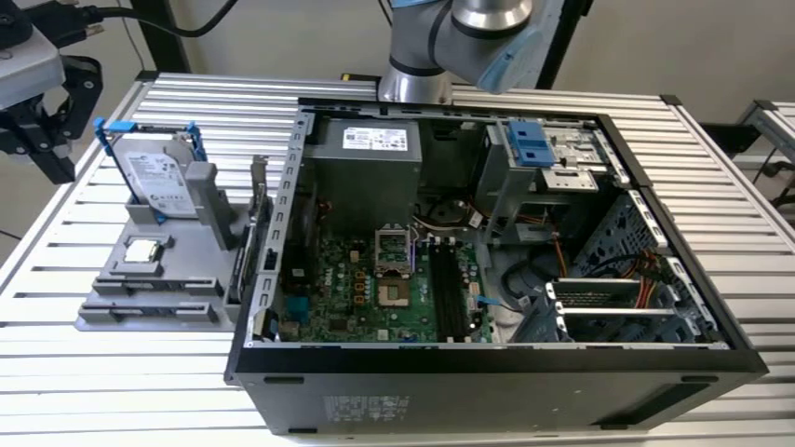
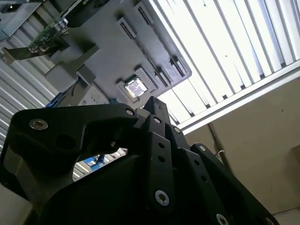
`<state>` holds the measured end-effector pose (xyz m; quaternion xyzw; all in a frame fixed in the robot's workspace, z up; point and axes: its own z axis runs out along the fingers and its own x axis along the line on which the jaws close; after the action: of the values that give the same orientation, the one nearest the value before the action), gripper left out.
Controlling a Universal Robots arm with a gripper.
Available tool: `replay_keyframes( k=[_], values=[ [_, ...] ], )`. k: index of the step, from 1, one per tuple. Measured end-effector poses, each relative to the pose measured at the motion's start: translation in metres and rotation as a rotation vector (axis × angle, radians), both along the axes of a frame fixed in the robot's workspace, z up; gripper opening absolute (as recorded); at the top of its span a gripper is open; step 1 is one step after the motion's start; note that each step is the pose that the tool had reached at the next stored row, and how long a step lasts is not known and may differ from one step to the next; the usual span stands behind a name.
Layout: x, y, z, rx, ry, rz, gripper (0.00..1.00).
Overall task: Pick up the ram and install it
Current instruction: 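Pick up the ram and move it above insertion slot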
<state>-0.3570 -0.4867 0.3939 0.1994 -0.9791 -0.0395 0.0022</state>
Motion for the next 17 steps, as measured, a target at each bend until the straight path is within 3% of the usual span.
replay_keyframes(
  k=[5, 17],
  values=[
    [0.0000, 0.0000, 0.0000, -0.0030, -0.0009, 0.035, 0.00],
    [0.0055, 0.0000, -0.0001, -0.0034, -0.0009, 0.035, 0.00]
  ],
)
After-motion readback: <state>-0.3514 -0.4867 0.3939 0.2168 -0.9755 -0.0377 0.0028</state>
